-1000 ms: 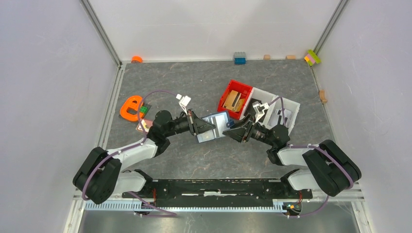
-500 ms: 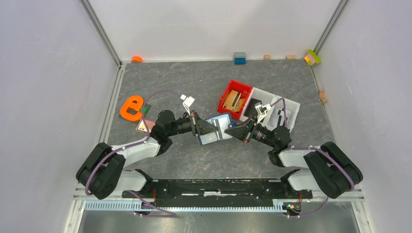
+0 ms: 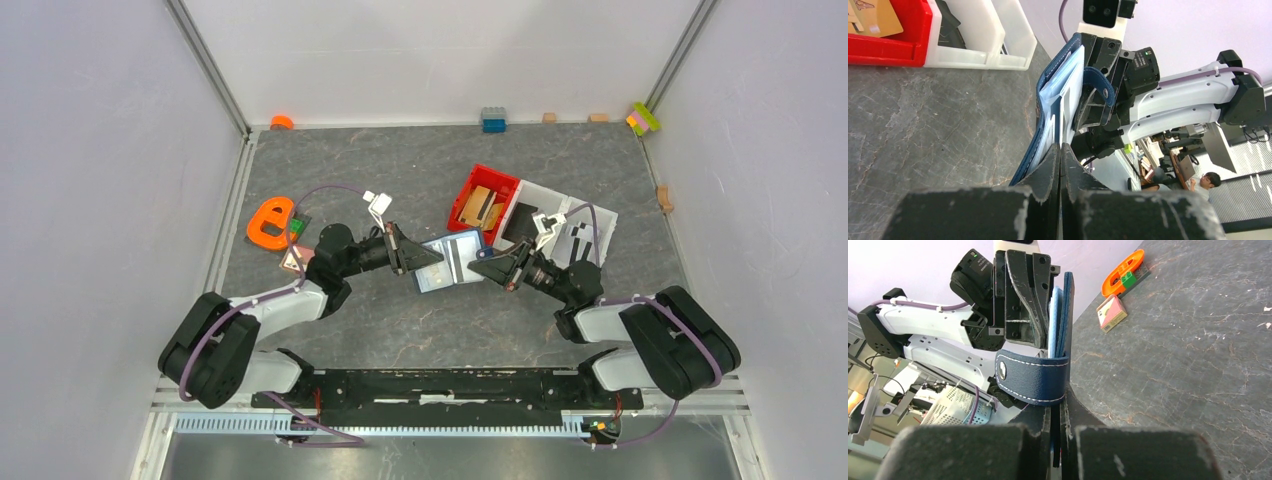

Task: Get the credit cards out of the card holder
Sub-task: Remove the credit card from the card holder.

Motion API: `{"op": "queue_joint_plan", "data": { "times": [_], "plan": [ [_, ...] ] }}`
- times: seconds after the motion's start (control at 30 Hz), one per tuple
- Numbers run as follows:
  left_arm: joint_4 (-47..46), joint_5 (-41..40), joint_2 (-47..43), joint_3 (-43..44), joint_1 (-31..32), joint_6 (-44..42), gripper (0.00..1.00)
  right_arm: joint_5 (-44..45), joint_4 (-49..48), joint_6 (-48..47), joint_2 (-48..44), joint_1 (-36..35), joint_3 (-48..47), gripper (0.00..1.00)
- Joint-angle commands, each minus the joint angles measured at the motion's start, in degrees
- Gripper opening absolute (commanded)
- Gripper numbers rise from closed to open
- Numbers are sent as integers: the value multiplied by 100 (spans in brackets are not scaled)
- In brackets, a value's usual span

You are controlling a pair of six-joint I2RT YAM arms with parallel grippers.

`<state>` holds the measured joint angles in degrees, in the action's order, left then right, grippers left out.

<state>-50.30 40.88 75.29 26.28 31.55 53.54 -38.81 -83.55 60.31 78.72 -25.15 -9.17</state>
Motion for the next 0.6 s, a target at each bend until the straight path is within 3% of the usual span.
{"op": "queue_joint_plan", "data": {
  "times": [0.0,0.1,0.2,0.33,0.57],
  "plan": [
    [-257,-19,-87,-20,-36,86,2,-4,-883,63,-18,47,32,0],
    [-206,13,-43,10,-35,69,4,-45,-953,114,19,44,14,0],
    [-158,55,36,69,-7,61,19,-82,-1082,180,56,37,-4,1],
    [-72,64,105,118,44,25,29,-164,-1255,288,146,15,-47,3],
    [-380,211,212,126,71,183,33,-259,-1468,423,337,-103,-151,3]
  ]
}}
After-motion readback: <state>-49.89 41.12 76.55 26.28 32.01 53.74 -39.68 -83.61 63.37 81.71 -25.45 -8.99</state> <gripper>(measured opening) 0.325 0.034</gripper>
